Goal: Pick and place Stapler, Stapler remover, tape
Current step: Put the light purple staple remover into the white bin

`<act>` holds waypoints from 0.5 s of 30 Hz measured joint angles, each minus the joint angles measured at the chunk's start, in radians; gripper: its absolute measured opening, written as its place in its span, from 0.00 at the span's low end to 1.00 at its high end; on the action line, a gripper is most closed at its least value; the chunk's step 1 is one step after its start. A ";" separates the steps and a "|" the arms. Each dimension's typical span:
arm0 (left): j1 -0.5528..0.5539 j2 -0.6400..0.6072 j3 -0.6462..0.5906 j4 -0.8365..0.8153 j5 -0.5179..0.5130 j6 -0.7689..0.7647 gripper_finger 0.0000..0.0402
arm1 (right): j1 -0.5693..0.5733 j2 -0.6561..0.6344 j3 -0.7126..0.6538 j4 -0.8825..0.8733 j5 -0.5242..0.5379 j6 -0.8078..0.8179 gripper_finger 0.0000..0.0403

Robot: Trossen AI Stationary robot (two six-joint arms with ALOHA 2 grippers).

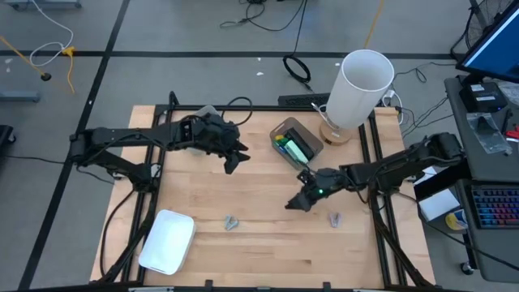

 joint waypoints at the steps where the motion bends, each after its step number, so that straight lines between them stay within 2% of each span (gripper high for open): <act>1: 0.000 0.000 0.000 0.000 0.000 0.001 0.50 | 0.016 -0.015 0.000 -0.045 0.015 0.026 0.59; 11: -0.019 -0.001 -0.083 0.079 0.001 -0.004 0.50 | 0.148 -0.250 0.000 -0.383 0.262 0.253 0.59; 15: -0.021 0.000 -0.137 0.147 0.024 -0.039 0.50 | 0.191 -0.325 0.000 -0.517 0.303 0.361 0.59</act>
